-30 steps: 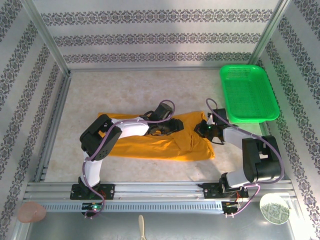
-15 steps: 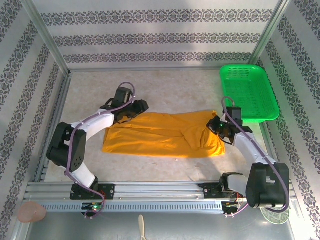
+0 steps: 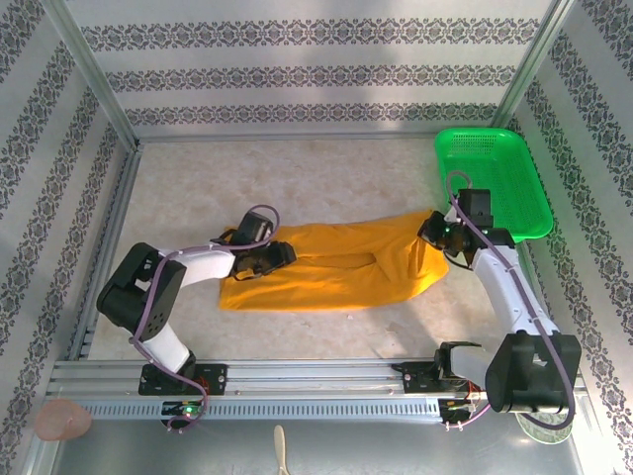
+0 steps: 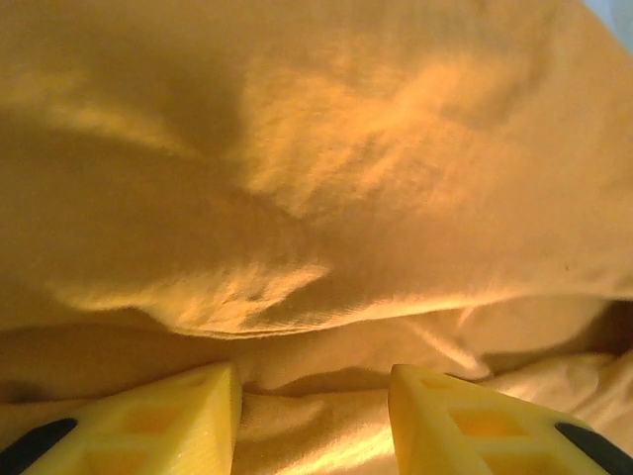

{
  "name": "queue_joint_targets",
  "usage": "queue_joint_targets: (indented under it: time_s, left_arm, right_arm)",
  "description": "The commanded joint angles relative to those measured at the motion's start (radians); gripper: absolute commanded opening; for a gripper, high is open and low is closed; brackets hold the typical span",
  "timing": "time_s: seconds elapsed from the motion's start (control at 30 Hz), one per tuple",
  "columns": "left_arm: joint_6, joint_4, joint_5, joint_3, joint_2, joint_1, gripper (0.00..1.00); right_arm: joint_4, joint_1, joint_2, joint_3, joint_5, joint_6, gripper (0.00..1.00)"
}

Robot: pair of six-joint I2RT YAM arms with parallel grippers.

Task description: Fold the inside-out t-shirt

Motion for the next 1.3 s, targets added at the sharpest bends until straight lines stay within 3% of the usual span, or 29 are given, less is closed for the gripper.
queue_joint_targets:
  time_s: [0.0, 0.17, 0.3, 0.47, 0.67, 0.93, 1.27]
  left_arm:
    - [-0.073, 0.041, -0.053, -0.012, -0.018, -0.073, 0.44]
    - [-0.036, -0.047, -0.07, 0.055, -0.058, -0.039, 0.45]
    - [0.033, -0.172, -0.084, 0.116, -0.107, 0.036, 0.47]
    - [0.075, -0.239, -0.059, 0.12, -0.153, 0.154, 0.47]
    - [0.14, -0.285, -0.009, 0.129, -0.164, 0.288, 0.48]
    - [0.189, -0.312, 0.048, 0.168, -0.134, 0.392, 0.48]
    - [0.203, -0.311, 0.102, 0.18, -0.12, 0.466, 0.48]
  right_arm:
    - [-0.076, -0.006, 0.006, 0.064, 0.034, -0.051, 0.0]
    - [-0.098, 0.017, -0.027, 0.061, 0.049, -0.027, 0.0]
    - [-0.122, 0.1, -0.073, 0.055, 0.118, 0.017, 0.0]
    - [-0.155, 0.284, -0.102, 0.077, 0.25, 0.088, 0.0]
    - [-0.184, 0.579, -0.073, 0.126, 0.457, 0.22, 0.0]
    - [-0.205, 0.893, 0.089, 0.259, 0.652, 0.373, 0.0]
    - [-0.238, 1.077, 0.34, 0.487, 0.754, 0.461, 0.0]
